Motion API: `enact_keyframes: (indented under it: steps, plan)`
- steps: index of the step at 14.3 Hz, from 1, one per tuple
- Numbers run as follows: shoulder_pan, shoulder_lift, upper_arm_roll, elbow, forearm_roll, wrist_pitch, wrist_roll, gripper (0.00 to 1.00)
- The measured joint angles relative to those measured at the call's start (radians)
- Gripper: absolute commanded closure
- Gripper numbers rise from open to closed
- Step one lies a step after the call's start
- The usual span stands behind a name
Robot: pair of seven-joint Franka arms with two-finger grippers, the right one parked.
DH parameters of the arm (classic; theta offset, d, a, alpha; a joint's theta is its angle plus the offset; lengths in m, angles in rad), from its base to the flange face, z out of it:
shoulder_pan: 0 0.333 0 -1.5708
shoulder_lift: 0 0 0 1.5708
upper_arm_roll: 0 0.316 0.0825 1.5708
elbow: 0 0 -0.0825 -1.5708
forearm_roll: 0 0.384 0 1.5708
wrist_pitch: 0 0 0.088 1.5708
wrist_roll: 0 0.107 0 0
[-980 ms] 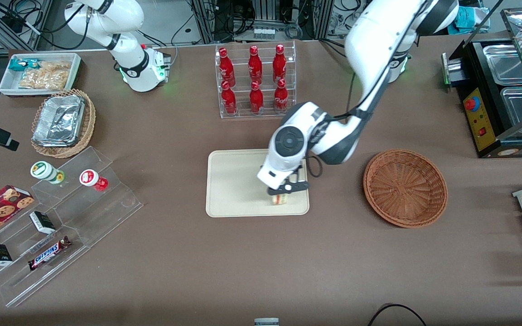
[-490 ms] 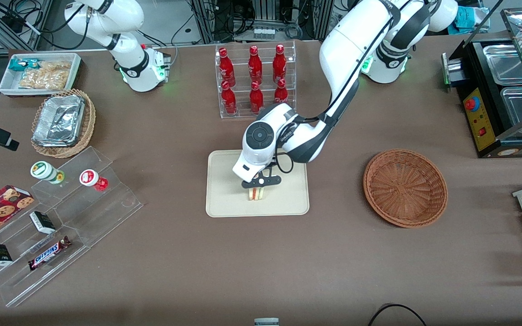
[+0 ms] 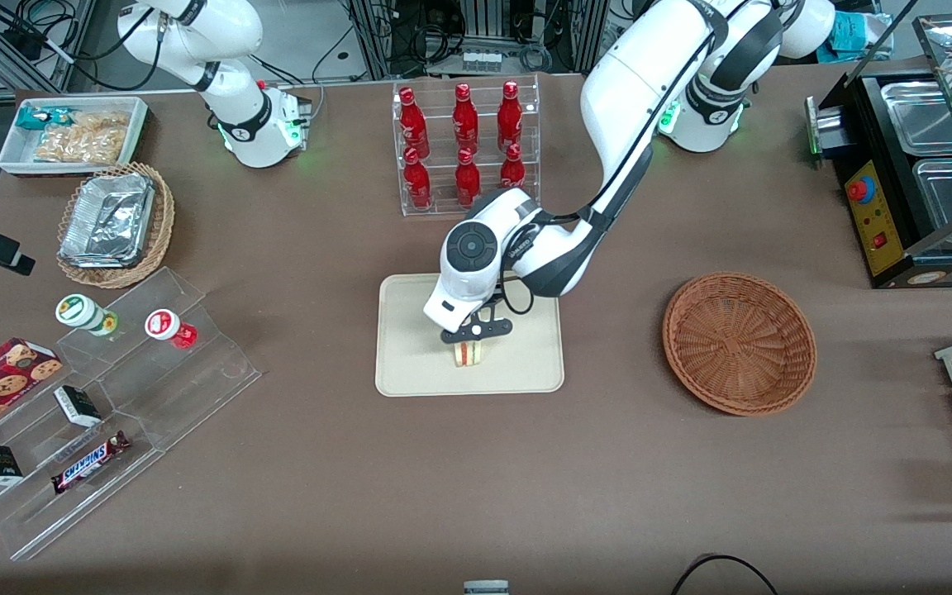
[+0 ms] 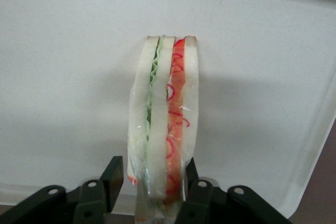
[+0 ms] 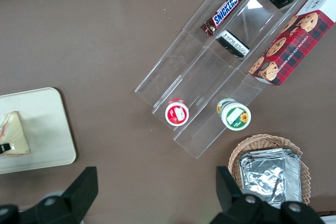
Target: Place sandwich from basket to tray
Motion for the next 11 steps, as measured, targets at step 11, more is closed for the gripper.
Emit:
enact_keyframes:
  steps: [11]
  plan:
    - [0.100, -0.281, 0.054, 0.041, 0.002, -0.414, -0.021, 0.00]
